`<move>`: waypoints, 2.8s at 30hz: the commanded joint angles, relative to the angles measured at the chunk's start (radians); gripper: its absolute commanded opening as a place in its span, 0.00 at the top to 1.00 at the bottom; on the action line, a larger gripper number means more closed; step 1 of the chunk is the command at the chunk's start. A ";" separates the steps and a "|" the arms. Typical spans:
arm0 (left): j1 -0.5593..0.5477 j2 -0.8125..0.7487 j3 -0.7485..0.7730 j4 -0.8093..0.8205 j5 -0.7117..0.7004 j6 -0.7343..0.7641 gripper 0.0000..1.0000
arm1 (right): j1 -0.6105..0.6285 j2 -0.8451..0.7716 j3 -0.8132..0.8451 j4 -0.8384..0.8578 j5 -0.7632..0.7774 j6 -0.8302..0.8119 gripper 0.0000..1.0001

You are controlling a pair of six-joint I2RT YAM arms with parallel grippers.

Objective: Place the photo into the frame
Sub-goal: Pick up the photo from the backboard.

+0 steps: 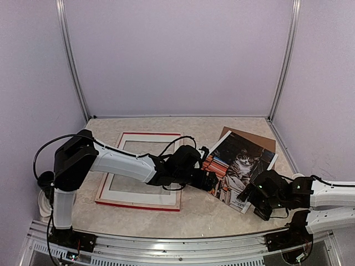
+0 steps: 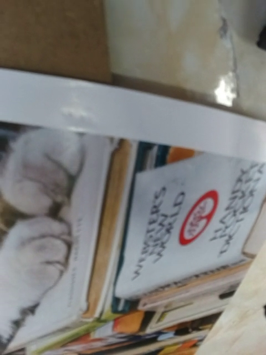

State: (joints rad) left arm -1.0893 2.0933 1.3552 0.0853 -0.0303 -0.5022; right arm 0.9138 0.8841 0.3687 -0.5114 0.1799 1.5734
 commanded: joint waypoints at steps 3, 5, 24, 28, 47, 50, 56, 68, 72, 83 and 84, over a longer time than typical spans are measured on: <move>-0.004 0.054 0.035 -0.025 0.002 -0.019 0.01 | -0.005 -0.022 -0.016 0.000 0.071 0.029 0.01; -0.005 0.059 0.035 -0.027 0.001 -0.021 0.01 | -0.004 -0.020 -0.013 -0.002 0.081 0.028 0.01; -0.004 0.099 0.035 -0.027 0.024 -0.028 0.03 | -0.018 -0.003 -0.037 0.074 0.125 0.027 0.01; -0.004 0.106 0.030 -0.023 0.053 -0.033 0.03 | -0.025 0.005 -0.042 0.091 0.136 0.025 0.01; -0.003 0.103 0.001 -0.004 0.069 -0.041 0.03 | -0.051 -0.049 -0.164 0.297 0.162 0.023 0.03; -0.003 0.106 0.000 -0.002 0.074 -0.042 0.04 | -0.055 -0.044 -0.184 0.343 0.149 0.023 0.04; -0.004 0.102 -0.003 -0.004 0.076 -0.039 0.04 | -0.058 -0.041 -0.205 0.387 0.130 0.019 0.04; -0.003 0.099 -0.006 -0.005 0.079 -0.037 0.04 | -0.058 -0.244 -0.318 0.463 0.144 0.033 0.11; -0.004 0.097 -0.004 -0.007 0.079 -0.035 0.04 | -0.058 -0.342 -0.327 0.444 0.182 0.002 0.14; -0.003 0.096 -0.004 -0.015 0.080 -0.030 0.04 | -0.058 -0.264 -0.355 0.561 0.177 -0.046 0.26; -0.003 0.095 -0.005 -0.015 0.077 -0.030 0.04 | -0.058 -0.245 -0.355 0.579 0.172 -0.052 0.27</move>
State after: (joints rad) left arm -1.0889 2.1677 1.3670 0.0959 0.0231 -0.5339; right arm 0.8627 0.5793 0.0292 -0.0109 0.3538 1.5490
